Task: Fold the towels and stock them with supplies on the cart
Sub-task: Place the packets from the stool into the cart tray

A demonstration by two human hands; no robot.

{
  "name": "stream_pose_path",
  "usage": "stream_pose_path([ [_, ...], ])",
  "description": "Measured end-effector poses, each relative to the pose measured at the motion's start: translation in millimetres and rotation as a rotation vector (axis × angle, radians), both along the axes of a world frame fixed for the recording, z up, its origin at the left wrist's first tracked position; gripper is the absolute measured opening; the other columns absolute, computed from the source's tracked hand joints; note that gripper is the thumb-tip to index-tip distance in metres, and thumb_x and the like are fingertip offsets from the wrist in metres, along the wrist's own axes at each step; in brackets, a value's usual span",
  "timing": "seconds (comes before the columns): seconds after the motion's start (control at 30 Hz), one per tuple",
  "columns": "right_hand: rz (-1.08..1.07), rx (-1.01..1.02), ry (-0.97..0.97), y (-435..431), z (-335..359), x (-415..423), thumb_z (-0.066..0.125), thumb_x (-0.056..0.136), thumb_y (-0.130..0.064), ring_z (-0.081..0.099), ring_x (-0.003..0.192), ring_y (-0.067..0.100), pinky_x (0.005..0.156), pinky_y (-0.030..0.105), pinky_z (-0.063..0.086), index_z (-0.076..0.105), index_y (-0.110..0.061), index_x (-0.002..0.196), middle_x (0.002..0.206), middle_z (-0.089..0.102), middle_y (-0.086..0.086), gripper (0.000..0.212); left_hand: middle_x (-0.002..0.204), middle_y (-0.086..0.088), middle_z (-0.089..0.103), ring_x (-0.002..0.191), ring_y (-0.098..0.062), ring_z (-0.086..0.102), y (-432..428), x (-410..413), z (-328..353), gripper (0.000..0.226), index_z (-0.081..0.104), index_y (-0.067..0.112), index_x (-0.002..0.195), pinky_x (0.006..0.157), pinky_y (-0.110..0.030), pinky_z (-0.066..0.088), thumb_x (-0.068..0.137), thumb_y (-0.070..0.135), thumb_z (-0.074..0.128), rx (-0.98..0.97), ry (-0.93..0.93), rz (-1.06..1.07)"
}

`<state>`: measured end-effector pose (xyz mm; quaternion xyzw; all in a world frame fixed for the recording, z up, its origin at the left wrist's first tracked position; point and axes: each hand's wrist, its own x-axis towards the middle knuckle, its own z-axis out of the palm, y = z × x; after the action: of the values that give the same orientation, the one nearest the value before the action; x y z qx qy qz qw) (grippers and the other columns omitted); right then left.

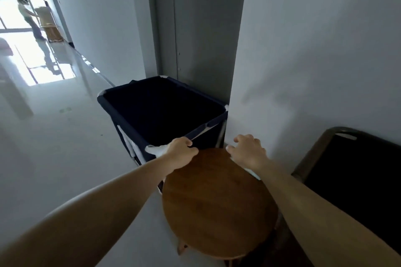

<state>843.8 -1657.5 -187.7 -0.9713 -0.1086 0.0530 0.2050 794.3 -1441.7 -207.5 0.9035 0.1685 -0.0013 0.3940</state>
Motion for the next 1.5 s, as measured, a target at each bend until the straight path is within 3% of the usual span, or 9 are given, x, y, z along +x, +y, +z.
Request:
stream_pose_path([
  [0.2,0.004,-0.053,0.203,18.2,-38.8,78.1,0.047,0.094,-0.038,0.054,0.107,0.033,0.094,0.045,0.050,0.060,-0.013,0.110,0.116,0.057,0.012,0.032,0.089,0.005,0.062,0.075,-0.010,0.060,12.4,83.2,-9.0,0.010,0.058,0.030,0.093,0.064,-0.027,0.049,0.087,0.034,0.064,0.010,0.066,-0.030],
  [0.3,-0.061,-0.062,0.253,23.0,-62.5,112.8,0.049,0.092,-0.035,0.057,0.105,0.032,0.093,0.042,0.051,0.060,-0.013,0.110,0.119,0.057,0.014,0.031,0.097,0.004,0.063,0.084,-0.015,0.063,13.5,122.5,-25.5,0.022,0.063,0.023,0.107,0.078,-0.036,0.055,0.087,0.033,0.063,-0.007,0.135,-0.079],
  [0.43,-0.154,-0.111,0.256,26.2,-92.1,161.2,0.051,0.093,-0.035,0.059,0.113,0.032,0.091,0.036,0.051,0.060,-0.016,0.129,0.131,0.059,0.012,0.041,0.105,0.001,0.061,0.083,-0.015,0.059,17.8,185.6,-58.1,0.042,0.061,0.004,0.122,0.064,-0.030,0.044,0.091,0.033,0.058,0.006,0.208,-0.204],
  [0.53,-0.215,-0.129,0.277,23.9,-114.7,195.3,0.052,0.094,-0.031,0.059,0.115,0.034,0.096,0.037,0.048,0.062,-0.013,0.128,0.131,0.061,0.015,0.040,0.112,-0.001,0.062,0.092,-0.018,0.060,19.2,231.0,-81.1,0.038,0.057,0.014,0.130,0.071,-0.031,0.046,0.097,0.034,0.054,-0.001,0.227,-0.277],
  [0.67,-0.358,-0.130,0.357,14.0,-148.5,231.7,0.055,0.095,-0.030,0.057,0.121,0.035,0.100,0.037,0.048,0.059,-0.011,0.135,0.137,0.057,0.019,0.044,0.106,-0.012,0.067,0.091,-0.026,0.066,10.8,286.5,-106.6,0.028,0.066,0.004,0.107,0.084,-0.042,0.054,0.099,0.027,0.054,-0.038,0.308,-0.402],
  [0.87,-0.451,-0.164,0.407,-12.8,-216.5,264.0,0.057,0.095,-0.033,0.054,0.123,0.037,0.099,0.034,0.045,0.057,-0.006,0.132,0.137,0.056,0.020,0.045,0.075,0.009,0.055,0.069,-0.009,0.057,-19.3,340.2,-171.1,0.026,0.052,0.027,0.069,0.056,-0.020,0.043,0.090,0.031,0.065,-0.139,0.388,-0.462],
  [1.1,-0.411,-0.198,0.439,-45.6,-310.3,313.8,0.057,0.095,-0.036,0.054,0.119,0.037,0.095,0.041,0.049,0.048,-0.012,0.138,0.135,0.051,0.015,0.051,0.105,-0.002,0.065,0.091,-0.017,0.061,-41.5,363.9,-273.2,0.029,0.067,0.011,0.118,0.076,-0.022,0.045,0.093,0.027,0.063,-0.177,0.589,-0.421],
  [1.4,-0.206,-0.442,0.260,-74.9,-395.5,350.3,0.056,0.094,-0.025,0.046,0.119,0.036,0.090,0.043,0.045,0.050,-0.007,0.129,0.129,0.048,0.016,0.040,0.121,-0.013,0.067,0.112,-0.027,0.063,-86.4,384.9,-357.0,0.030,0.067,0.006,0.121,0.085,-0.020,0.044,0.095,0.019,0.063,-0.205,0.611,-0.259],
  [1.5,-0.197,-0.497,0.231,-77.7,-409.4,352.7,0.056,0.091,-0.021,0.048,0.114,0.036,0.089,0.043,0.040,0.052,-0.008,0.124,0.124,0.051,0.017,0.035,0.118,-0.017,0.069,0.111,-0.030,0.064,-96.9,387.0,-372.6,0.029,0.069,0.003,0.118,0.097,-0.035,0.050,0.093,0.017,0.064,-0.239,0.618,-0.215],
])
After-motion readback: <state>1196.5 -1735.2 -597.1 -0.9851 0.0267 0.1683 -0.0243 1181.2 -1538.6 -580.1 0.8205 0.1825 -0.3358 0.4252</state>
